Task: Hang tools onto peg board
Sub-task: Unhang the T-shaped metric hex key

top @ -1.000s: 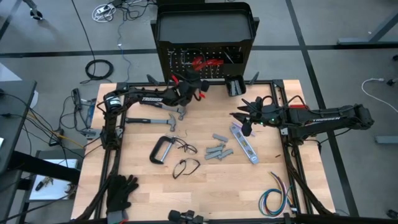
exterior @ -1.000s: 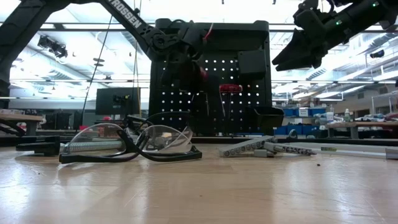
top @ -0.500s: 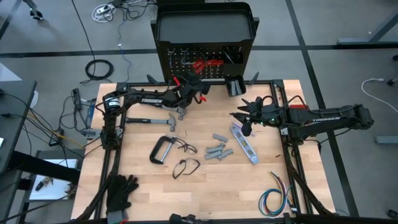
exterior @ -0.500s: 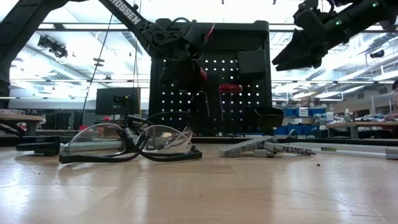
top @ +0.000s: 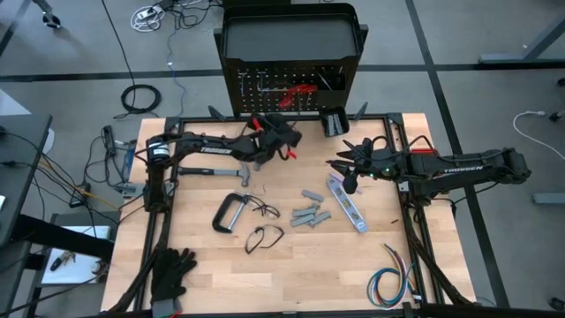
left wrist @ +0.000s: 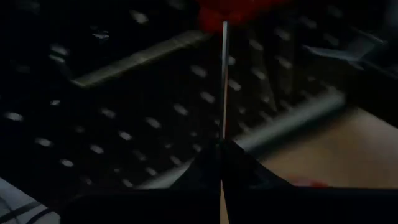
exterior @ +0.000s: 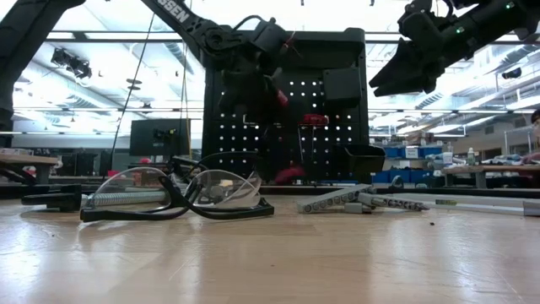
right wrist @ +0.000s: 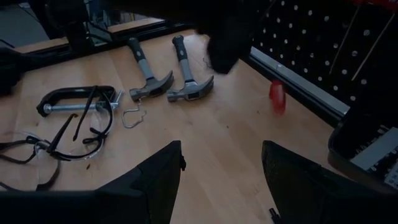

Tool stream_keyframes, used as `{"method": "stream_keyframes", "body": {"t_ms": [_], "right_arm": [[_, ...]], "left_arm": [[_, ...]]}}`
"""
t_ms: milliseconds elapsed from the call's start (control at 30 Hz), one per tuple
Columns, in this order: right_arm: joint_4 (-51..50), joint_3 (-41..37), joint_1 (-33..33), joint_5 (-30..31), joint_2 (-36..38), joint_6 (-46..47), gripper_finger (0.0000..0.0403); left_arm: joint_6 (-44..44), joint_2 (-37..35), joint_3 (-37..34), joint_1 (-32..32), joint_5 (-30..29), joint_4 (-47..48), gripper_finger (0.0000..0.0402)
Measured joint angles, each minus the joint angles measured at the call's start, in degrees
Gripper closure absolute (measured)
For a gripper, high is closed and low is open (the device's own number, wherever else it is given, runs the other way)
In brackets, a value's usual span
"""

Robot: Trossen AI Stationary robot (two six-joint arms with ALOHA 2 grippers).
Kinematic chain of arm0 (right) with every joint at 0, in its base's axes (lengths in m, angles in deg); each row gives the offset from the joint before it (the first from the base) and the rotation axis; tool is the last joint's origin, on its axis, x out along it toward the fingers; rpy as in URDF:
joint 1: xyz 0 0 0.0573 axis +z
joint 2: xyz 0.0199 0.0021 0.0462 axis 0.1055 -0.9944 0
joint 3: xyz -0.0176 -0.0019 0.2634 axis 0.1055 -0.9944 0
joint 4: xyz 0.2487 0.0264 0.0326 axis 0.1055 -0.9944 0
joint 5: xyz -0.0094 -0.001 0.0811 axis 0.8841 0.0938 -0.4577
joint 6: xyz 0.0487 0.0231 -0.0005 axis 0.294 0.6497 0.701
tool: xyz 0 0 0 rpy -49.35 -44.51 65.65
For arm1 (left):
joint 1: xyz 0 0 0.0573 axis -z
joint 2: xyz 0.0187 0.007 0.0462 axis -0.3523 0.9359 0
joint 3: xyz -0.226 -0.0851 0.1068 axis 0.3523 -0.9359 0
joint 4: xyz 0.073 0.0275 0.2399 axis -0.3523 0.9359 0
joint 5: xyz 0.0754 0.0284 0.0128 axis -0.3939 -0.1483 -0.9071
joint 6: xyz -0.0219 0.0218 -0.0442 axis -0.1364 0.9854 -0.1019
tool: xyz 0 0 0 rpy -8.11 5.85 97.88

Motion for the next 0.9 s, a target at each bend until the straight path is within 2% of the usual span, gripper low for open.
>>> {"method": "stream_keyframes", "body": {"t_ms": [200, 367, 533, 733, 900], "right_arm": [[-1.12, 0.00, 0.00, -0.07, 0.00, 0.02, 0.0173], [-0.48, 0.00, 0.00, -0.07, 0.00, 0.02, 0.0173], [2.32, 0.00, 0.00, -0.09, 0.00, 0.02, 0.0173], [0.91, 0.00, 0.04, -0.41, 0.00, 1.95, 0.0173], [-0.04, 0.00, 0.35, -0.59, 0.00, 2.33, 0.0173]], "left_arm": [[-2.63, -2.07, -0.01, 4.31, 12.64, 13.62, 0.0401], [-7.59, -3.58, 0.00, 4.62, 24.22, 24.14, 0.0401], [-9.32, -1.14, 0.00, 2.63, 40.66, 23.82, 0.0401], [-5.57, 1.41, -0.01, 3.23, 43.95, 23.58, 0.0392], [-3.24, 1.47, 0.00, 4.70, 44.36, 26.73, 0.0337]]}}
